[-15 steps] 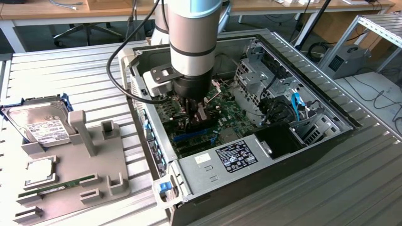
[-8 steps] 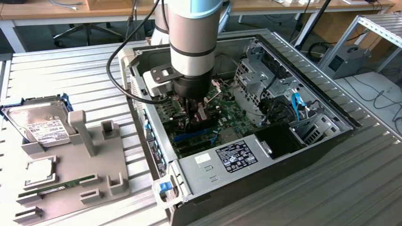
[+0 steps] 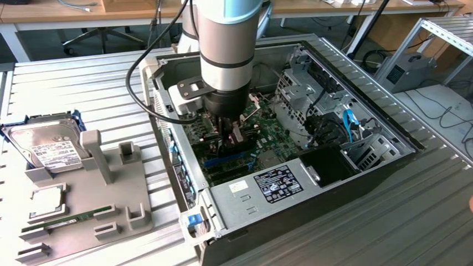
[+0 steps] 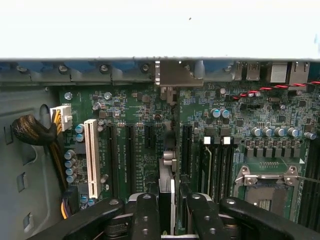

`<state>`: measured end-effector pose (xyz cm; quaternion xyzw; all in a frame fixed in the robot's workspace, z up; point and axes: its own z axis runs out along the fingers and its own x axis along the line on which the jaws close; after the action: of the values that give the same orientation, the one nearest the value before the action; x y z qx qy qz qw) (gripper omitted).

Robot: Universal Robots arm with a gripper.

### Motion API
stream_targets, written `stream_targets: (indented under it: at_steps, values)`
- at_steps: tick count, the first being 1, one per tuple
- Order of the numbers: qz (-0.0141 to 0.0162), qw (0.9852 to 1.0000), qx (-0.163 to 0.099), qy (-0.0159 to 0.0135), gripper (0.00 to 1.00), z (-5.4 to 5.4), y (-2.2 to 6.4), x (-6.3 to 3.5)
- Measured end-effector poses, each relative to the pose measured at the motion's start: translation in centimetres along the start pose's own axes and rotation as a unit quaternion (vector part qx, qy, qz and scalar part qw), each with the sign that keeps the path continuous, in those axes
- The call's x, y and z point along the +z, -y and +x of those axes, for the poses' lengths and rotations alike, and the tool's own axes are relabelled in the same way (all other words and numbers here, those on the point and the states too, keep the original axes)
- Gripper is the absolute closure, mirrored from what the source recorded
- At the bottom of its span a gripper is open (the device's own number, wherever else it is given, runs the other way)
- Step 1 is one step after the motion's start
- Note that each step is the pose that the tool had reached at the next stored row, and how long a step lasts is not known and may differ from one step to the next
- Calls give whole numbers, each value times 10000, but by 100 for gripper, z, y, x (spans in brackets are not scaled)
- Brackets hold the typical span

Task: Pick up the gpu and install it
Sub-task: 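Insert the gpu into the slot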

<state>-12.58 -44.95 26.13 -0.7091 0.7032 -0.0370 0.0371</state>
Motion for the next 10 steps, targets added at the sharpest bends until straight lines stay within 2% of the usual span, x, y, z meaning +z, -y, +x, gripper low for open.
stream_targets:
  at_steps: [10]
  values:
    - [-1,10000,-17,-2,74,2,-9,37]
